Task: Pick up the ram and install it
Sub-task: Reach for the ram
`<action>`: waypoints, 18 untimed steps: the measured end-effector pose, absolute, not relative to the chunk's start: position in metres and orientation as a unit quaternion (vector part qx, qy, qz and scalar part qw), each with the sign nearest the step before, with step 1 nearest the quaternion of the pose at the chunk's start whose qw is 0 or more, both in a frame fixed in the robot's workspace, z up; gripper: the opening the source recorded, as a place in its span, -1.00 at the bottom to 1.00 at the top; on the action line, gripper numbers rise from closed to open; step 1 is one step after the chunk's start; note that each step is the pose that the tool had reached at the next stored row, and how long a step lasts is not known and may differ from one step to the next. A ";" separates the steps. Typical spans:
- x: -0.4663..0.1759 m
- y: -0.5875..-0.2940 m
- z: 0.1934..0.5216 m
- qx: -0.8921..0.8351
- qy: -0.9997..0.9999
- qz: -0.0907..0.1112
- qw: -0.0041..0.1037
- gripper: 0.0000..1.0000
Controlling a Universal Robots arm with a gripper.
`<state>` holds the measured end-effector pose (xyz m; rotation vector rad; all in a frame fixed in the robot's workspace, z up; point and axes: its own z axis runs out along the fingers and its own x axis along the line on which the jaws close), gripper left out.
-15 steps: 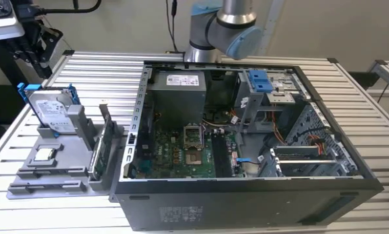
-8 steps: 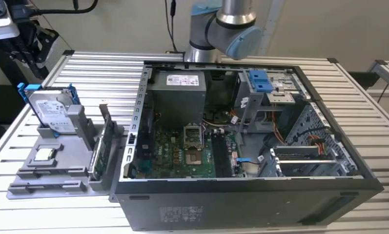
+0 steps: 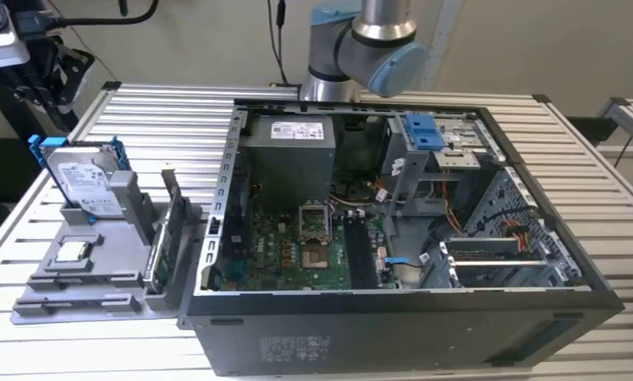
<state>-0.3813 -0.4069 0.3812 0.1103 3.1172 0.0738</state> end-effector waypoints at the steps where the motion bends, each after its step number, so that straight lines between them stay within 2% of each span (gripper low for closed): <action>1: -0.381 -0.408 0.381 0.035 0.999 0.024 0.011 -0.79; 18: -0.381 -0.438 0.375 0.035 0.999 0.024 0.011 -0.79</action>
